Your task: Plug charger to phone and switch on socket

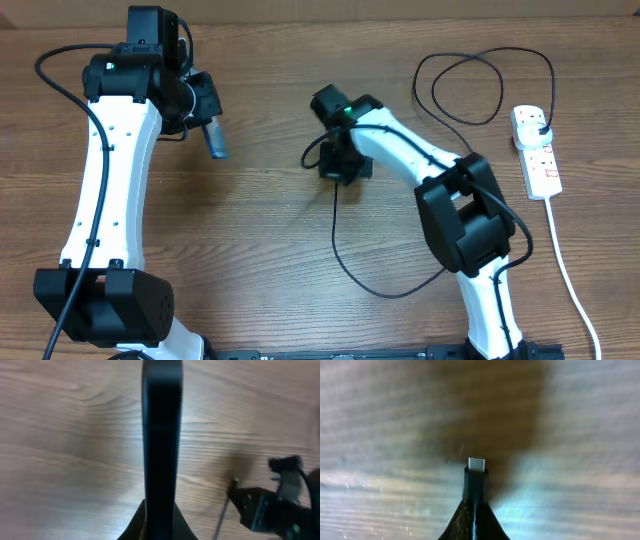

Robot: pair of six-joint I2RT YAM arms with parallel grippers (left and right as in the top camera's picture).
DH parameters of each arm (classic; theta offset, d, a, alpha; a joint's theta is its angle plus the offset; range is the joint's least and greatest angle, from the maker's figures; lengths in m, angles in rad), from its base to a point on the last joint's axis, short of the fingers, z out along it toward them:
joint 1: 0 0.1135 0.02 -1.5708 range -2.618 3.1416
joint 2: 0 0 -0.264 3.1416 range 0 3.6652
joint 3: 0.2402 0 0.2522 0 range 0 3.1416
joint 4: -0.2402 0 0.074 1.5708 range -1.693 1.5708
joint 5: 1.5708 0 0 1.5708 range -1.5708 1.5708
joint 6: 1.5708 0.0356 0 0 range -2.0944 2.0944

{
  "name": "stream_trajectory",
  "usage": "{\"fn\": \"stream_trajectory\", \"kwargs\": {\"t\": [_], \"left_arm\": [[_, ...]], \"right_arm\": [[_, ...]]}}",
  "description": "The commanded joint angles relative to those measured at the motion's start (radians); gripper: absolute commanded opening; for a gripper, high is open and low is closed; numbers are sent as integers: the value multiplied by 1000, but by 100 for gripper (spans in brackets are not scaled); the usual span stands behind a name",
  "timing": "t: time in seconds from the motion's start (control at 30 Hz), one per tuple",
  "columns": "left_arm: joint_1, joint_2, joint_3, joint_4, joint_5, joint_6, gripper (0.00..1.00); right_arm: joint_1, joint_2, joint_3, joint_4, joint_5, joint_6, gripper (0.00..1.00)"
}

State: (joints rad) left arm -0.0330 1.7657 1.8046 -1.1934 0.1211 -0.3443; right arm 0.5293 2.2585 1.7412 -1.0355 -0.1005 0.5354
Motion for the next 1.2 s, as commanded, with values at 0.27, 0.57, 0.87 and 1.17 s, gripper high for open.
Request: {"fn": "stream_trajectory", "kwargs": {"t": [0.27,0.57,0.87,1.17], "left_arm": [[-6,2,3,264,523,53,4],[-6,2,3,461,679,30,4],[-6,2,3,480,826,39,4],[-6,2,3,479,814,79,4]], "right_arm": [[-87,-163,33,21,-275,-257,4],[-85,-357,33,16,-358,-279,4],[-1,-478,33,-16,-323,-282,4],[77,-557,33,-18,-225,-275,4]]}}
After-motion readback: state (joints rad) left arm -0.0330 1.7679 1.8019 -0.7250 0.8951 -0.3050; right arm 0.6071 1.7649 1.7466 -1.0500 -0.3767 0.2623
